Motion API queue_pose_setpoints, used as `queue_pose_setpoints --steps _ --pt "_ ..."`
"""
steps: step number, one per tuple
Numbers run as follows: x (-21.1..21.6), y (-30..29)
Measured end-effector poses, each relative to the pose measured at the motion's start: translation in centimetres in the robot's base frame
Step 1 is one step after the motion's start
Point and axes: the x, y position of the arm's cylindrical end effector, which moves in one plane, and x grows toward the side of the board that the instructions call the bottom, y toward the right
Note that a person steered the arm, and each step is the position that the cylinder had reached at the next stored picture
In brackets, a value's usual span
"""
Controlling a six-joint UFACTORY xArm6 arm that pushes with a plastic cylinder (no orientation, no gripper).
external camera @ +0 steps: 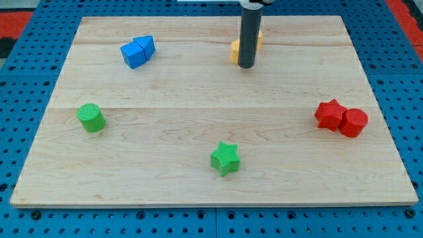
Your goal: Point at the green circle
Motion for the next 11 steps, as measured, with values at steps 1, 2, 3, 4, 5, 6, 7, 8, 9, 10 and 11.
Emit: queue_pose_setpoints --steps 1,2,3,4,5,6,7,8,9,10,11 --pt "0.0 -1.9" --pt "-1.2 -1.6" --pt "-2.9 -1.2" --pt "-0.4 -0.8" --pt "5.8 -1.1" --pt "9.1 -5.3" --pt "8.2 -10.9" --pt "6.0 -16.3" --pt "6.4 -21.4" --pt "7.0 -26.9" --pt "8.6 -30.3"
